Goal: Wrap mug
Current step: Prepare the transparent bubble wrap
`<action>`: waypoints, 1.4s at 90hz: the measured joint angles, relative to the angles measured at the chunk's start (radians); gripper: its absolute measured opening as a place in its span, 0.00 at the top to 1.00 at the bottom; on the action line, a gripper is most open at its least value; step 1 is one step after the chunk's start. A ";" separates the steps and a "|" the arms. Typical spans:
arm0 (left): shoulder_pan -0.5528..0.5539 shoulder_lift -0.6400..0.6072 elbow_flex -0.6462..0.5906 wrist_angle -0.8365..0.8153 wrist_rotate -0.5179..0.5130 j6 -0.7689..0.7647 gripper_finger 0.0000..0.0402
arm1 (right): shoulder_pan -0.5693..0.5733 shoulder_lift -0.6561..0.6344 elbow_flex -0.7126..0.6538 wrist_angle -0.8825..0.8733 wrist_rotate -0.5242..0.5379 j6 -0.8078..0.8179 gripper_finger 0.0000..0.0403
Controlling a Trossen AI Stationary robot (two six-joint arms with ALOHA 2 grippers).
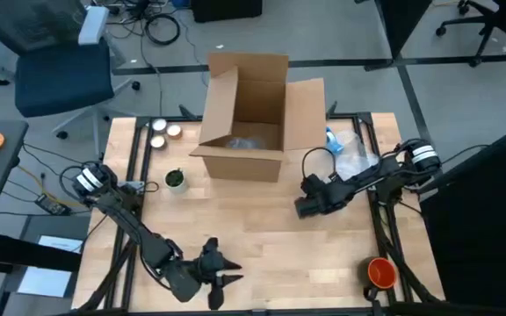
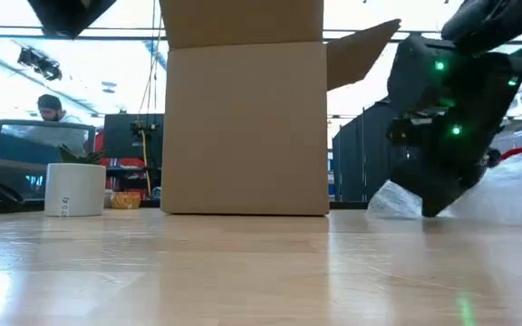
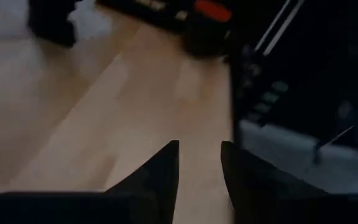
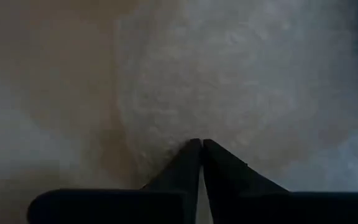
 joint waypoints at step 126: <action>0.000 0.000 0.000 0.220 -0.002 0.001 0.74 | 0.105 0.300 0.301 0.904 -0.628 -0.582 1.00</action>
